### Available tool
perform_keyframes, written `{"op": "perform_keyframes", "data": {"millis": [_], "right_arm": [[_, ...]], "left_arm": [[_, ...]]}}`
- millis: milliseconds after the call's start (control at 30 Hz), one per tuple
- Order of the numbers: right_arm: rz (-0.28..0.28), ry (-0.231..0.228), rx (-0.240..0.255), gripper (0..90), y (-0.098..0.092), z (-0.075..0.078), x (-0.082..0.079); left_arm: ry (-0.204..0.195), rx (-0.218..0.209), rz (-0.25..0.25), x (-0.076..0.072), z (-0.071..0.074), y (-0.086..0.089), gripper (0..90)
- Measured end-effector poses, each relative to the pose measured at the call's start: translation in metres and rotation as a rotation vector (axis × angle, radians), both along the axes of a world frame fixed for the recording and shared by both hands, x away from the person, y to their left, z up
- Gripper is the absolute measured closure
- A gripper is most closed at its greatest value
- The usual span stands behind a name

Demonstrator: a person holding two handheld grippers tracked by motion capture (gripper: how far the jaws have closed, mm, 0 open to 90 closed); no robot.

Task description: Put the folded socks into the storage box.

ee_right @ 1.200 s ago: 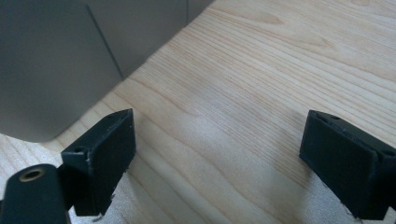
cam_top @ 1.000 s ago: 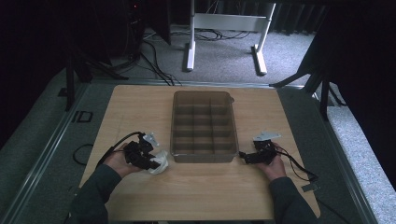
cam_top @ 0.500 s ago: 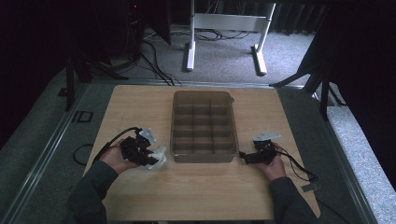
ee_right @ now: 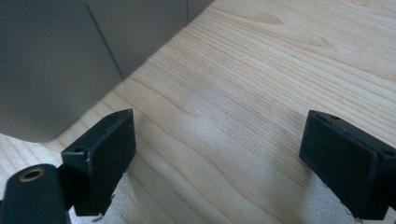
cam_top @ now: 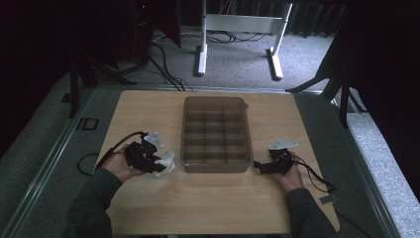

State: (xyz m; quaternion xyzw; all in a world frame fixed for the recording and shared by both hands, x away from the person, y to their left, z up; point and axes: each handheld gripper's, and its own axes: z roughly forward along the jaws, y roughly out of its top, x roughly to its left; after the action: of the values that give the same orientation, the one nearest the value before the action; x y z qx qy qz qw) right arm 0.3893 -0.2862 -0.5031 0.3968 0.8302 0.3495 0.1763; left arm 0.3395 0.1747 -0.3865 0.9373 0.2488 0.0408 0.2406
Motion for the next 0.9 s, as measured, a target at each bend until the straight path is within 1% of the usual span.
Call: {"op": "perform_keyframes", "data": {"millis": [100,200,533,900], "right_arm": [[0.000,0.000,0.000,10.3,0.000,0.000,0.000],[-0.001,0.000,0.000,10.3,0.000,0.000,0.000],[0.000,0.000,0.000,10.4,0.000,0.000,0.000],[0.000,0.000,0.000,10.3,0.000,0.000,0.000]], "left_arm": [[-0.002,-0.009,0.001,0.000,0.002,0.002,68.9],[-0.005,-0.010,0.000,0.000,0.003,0.003,68.9],[-0.018,-0.007,-0.018,0.001,0.013,0.001,68.9],[-0.025,-0.004,-0.037,0.004,0.017,0.000,68.8]]}}
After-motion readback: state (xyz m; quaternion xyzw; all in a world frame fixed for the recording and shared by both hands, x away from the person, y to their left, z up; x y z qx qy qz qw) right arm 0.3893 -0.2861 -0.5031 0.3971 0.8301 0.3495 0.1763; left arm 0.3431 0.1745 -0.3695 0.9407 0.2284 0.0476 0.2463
